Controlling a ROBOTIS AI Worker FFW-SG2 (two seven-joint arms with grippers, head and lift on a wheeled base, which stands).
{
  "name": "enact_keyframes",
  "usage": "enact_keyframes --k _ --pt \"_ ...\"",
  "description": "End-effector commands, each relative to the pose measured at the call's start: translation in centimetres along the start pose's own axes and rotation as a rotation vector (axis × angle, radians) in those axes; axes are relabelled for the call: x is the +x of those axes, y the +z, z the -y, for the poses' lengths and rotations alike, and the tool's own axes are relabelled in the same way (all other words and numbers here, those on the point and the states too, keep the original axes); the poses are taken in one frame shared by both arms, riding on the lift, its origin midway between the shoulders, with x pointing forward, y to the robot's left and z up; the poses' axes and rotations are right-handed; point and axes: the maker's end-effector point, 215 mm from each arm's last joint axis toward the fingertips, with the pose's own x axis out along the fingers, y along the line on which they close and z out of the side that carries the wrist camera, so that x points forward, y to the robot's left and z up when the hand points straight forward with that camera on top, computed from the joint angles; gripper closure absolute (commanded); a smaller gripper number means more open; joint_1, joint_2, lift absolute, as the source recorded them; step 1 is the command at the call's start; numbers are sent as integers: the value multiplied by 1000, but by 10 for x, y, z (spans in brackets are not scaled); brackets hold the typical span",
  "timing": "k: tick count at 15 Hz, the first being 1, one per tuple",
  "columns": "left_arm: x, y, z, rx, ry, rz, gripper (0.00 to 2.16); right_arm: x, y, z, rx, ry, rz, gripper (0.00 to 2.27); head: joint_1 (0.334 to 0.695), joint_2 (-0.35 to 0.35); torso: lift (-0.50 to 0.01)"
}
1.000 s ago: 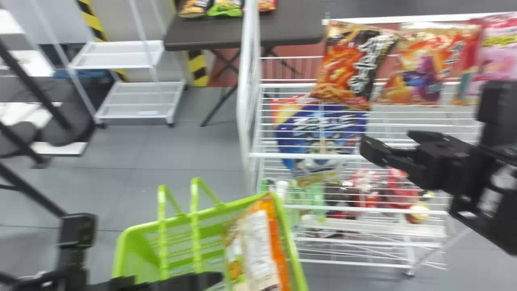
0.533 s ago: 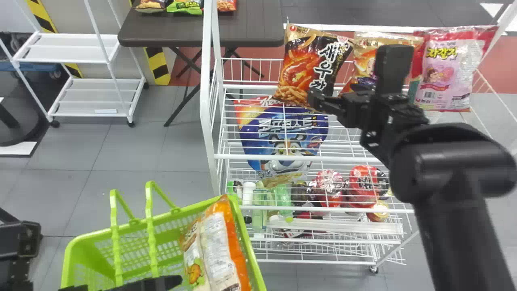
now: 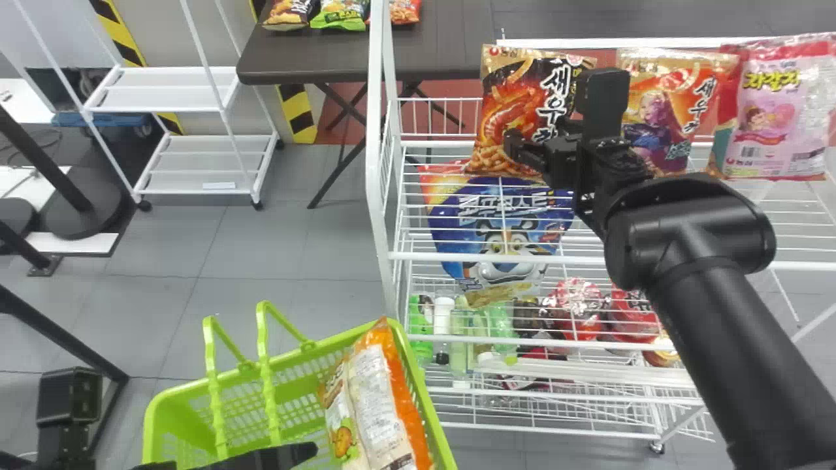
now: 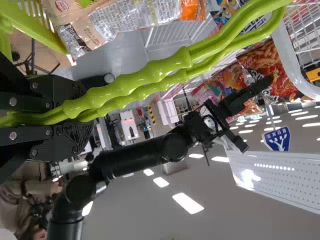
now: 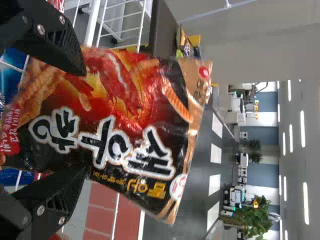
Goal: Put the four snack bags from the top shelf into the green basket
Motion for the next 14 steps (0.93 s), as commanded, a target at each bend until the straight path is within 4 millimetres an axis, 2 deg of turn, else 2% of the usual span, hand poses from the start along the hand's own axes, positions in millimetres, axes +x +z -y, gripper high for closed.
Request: enact_keyframes --k 1,2,3,6,8,11,12,14 --pt "-4 -2 0 -5 -6 6 2148 8 -1 -4 -26 3 -19 1609 695 92 0" --pt "-8 -1 0 -3 -3 18 2148 8 -2 -2 -23 -5 -20 2162 695 96 0" --pt "-10 -1 -2 -6 1 20 2148 6 -4 -3 -26 -11 -19 2260 695 100 0" --pt "-16 1 -1 -7 2 37 2148 -2 -5 -8 -19 -6 -2 2260 695 110 0" --pt "-21 1 -1 -9 5 47 2148 -17 7 -16 -10 3 34 2260 695 121 0" --pt "-23 0 -1 -12 6 51 2148 -65 31 -29 3 16 98 2260 695 138 0" --pt "-23 0 -1 -12 6 51 2148 -88 33 -29 6 14 96 2260 695 144 0" --pt "-21 3 0 -6 2 52 2148 -135 23 -25 19 11 57 2260 695 152 0"
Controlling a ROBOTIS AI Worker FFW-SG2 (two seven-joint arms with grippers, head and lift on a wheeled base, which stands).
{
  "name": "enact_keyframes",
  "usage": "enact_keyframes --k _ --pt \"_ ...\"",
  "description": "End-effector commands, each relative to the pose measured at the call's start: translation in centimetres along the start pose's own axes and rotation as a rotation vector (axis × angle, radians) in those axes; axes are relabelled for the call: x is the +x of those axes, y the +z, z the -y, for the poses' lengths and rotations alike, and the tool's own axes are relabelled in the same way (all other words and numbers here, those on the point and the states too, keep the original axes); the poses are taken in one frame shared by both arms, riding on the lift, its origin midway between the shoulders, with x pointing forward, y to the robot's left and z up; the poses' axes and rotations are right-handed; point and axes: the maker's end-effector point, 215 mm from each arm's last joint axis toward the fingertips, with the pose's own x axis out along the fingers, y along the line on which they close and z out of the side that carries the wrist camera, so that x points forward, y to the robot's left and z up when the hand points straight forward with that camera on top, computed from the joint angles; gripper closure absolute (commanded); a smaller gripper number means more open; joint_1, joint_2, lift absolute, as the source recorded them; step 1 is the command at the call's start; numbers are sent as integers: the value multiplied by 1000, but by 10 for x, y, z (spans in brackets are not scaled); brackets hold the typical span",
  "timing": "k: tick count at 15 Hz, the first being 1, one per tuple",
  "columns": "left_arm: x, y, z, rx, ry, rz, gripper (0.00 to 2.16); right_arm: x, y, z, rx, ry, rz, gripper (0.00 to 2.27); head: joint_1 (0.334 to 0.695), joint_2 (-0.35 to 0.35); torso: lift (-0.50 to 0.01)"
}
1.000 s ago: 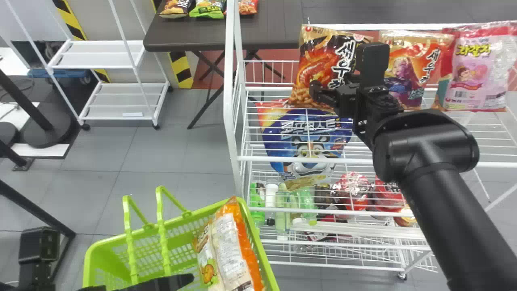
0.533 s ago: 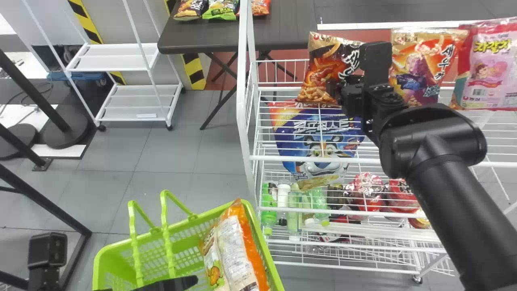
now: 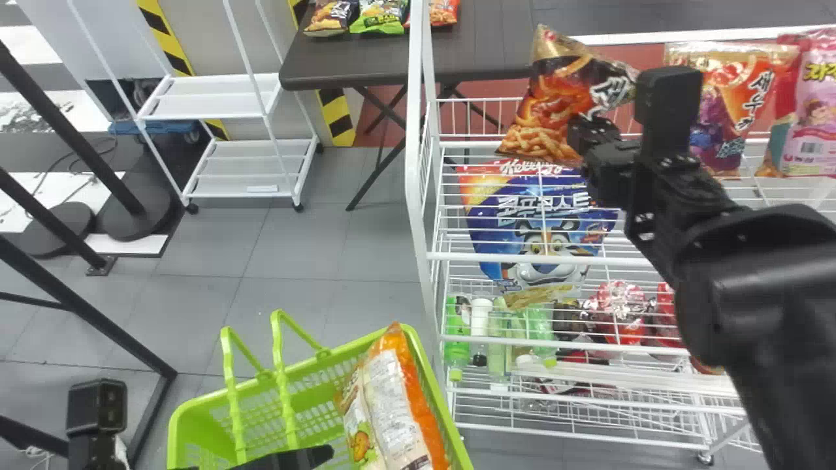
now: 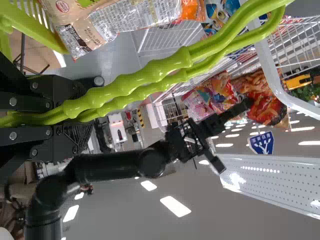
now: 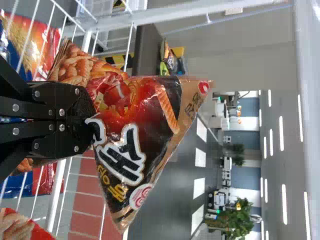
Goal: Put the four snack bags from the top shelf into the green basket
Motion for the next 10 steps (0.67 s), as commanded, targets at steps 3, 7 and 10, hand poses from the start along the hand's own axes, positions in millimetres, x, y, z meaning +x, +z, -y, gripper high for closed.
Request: enact_keyframes --k 3,7,10 --pt "1 10 1 15 -13 8 2148 -112 -34 -5 52 23 -145 2260 695 143 0" --pt "9 18 4 16 -28 12 2148 -196 -81 -49 75 117 -317 2260 695 153 0" --pt "20 17 10 -1 -51 -3 2148 -236 -125 -99 63 238 -496 2260 695 204 0"
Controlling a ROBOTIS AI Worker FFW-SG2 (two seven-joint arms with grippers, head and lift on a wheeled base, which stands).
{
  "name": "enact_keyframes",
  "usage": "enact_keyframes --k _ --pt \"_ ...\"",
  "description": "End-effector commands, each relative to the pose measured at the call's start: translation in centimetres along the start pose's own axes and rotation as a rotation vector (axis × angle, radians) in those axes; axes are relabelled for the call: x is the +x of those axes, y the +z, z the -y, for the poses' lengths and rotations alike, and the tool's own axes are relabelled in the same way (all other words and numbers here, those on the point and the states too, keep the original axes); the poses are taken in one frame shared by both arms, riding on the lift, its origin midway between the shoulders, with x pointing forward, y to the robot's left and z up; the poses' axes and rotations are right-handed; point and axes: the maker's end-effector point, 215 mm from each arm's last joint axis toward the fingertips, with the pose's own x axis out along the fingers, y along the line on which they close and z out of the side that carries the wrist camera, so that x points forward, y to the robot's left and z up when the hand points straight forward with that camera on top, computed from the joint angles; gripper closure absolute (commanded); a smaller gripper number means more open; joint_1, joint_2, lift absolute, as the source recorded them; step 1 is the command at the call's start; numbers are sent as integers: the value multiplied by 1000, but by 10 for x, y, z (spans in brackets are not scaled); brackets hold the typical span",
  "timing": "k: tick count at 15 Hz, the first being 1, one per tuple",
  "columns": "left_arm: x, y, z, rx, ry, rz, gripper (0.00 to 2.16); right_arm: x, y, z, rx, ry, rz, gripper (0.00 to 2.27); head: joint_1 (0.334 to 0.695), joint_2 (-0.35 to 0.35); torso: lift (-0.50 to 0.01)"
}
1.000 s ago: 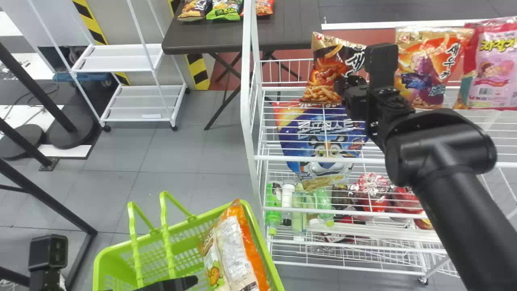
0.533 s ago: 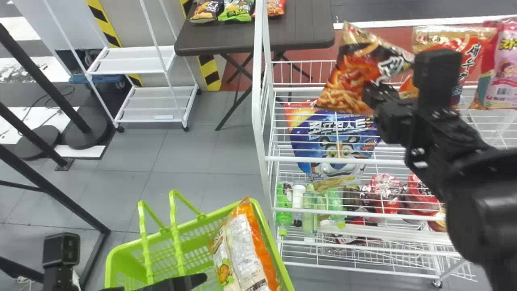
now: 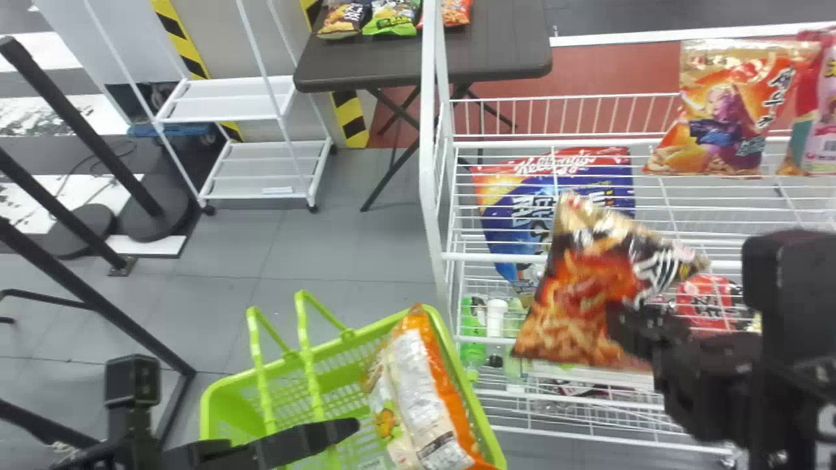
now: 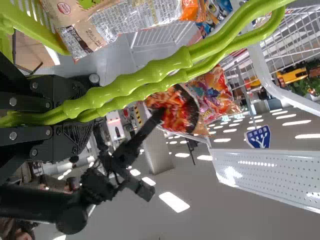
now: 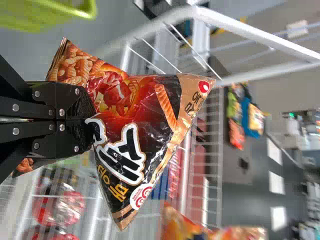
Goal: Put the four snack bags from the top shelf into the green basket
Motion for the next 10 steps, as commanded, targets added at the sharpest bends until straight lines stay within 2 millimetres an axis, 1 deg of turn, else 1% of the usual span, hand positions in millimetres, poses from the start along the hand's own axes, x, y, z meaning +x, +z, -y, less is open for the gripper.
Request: enact_keyframes --k 1,2,3,4,5,6,7,8,9,10 --pt "10 -3 6 -9 -29 -17 2148 -4 -34 -36 -24 77 -124 2260 695 224 0" --pt "13 -5 7 -14 -35 -25 2148 -4 -39 -48 -40 103 -164 2260 695 244 0" --pt "16 -7 10 -15 -40 -31 2148 -2 -46 -59 -62 126 -217 2260 695 285 0" --pt "20 -9 11 -17 -48 -39 2148 -1 -48 -69 -85 145 -246 2260 695 303 0" --pt "22 -10 10 -19 -48 -45 2148 0 -42 -77 -102 162 -247 2260 695 317 0" --pt "25 -12 10 -20 -48 -54 2148 2 -29 -86 -124 181 -224 2260 695 330 0" --pt "27 -14 9 -22 -49 -61 2148 4 -10 -97 -148 206 -188 2260 695 350 0" --pt "31 -17 9 -26 -54 -72 2148 5 2 -107 -162 234 -166 2260 695 350 0" --pt "36 -21 10 -29 -63 -86 2148 10 9 -116 -178 254 -159 2260 695 350 0" --pt "41 -22 13 -19 -68 -97 2148 17 9 -125 -195 272 -169 2260 695 350 0"
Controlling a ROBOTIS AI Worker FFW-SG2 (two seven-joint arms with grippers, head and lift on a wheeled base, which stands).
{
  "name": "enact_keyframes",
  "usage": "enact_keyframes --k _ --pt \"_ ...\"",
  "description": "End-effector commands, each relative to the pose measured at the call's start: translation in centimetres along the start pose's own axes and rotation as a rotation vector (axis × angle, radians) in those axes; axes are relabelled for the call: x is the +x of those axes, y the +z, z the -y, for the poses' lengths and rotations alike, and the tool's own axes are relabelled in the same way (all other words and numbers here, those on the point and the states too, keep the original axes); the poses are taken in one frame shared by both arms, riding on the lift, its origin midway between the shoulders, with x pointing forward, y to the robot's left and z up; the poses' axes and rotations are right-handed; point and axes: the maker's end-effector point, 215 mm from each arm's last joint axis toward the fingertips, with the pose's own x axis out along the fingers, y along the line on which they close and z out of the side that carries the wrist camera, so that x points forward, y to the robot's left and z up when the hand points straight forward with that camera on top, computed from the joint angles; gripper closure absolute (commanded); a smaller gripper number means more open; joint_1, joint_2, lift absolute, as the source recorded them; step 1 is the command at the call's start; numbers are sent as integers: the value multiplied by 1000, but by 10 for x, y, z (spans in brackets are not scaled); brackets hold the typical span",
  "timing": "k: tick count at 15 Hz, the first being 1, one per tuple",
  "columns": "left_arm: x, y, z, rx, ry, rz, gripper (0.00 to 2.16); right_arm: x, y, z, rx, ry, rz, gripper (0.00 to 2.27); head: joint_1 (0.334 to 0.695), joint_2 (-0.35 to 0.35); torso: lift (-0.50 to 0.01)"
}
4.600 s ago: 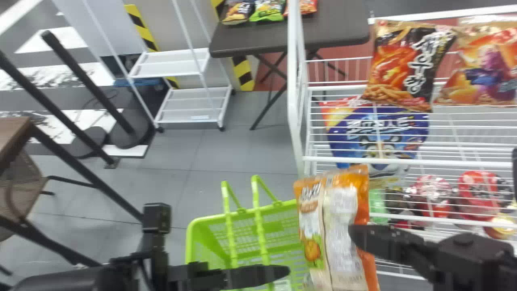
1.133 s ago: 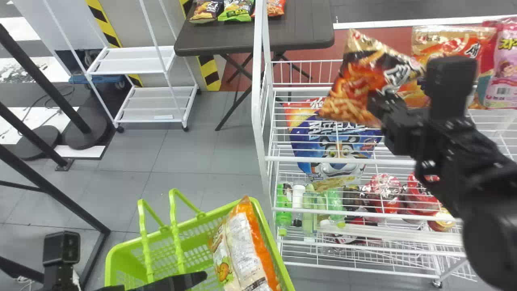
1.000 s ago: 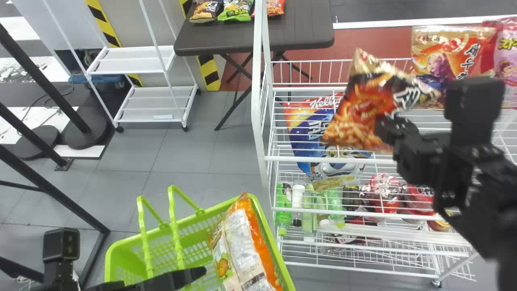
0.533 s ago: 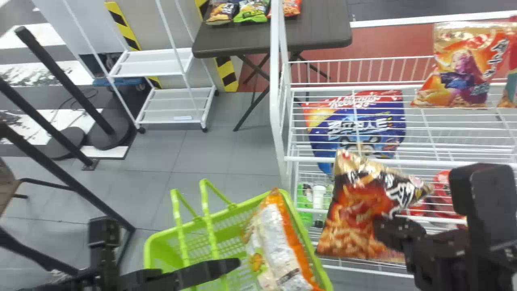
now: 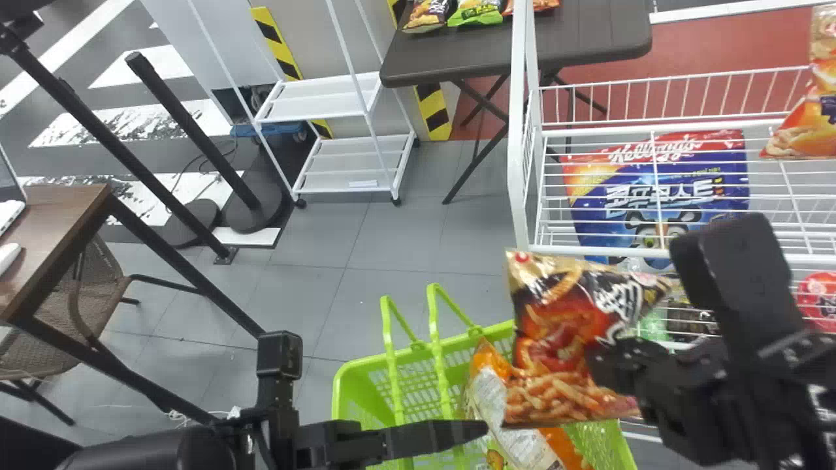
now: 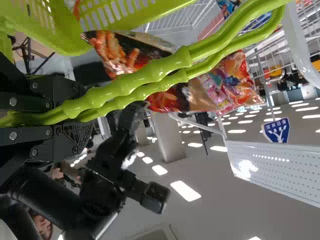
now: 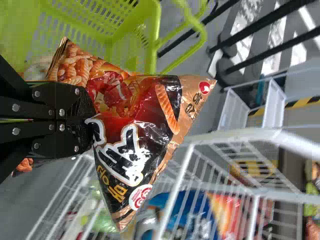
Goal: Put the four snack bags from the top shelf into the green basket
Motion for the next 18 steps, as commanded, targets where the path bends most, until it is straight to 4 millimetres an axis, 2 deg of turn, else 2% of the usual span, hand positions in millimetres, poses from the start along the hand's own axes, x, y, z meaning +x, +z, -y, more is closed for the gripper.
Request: enact_keyframes --k 1,7,10,11,12,13,16,18 --pt "11 -4 8 11 -24 -30 2148 17 9 -17 -32 40 -15 2260 695 350 0" --pt "23 -2 13 6 -47 -53 2148 63 -20 -67 -38 186 -151 2260 695 350 0" --pt "23 1 14 11 -47 -52 2148 77 -28 -76 -48 217 -196 2233 695 350 0" --pt "23 3 14 18 -47 -51 2148 79 -30 -76 -49 220 -204 1895 695 350 0" --pt "23 3 14 15 -48 -50 2148 79 -26 -74 -52 221 -200 1109 695 350 0" --pt "21 5 13 17 -43 -48 2148 78 -25 -72 -46 225 -197 43 695 350 0" --pt "20 7 10 19 -35 -45 2148 66 -23 -71 43 312 -177 6 695 350 0" --pt "18 9 9 16 -32 -39 2148 44 -5 -50 91 290 -96 36 695 350 0"
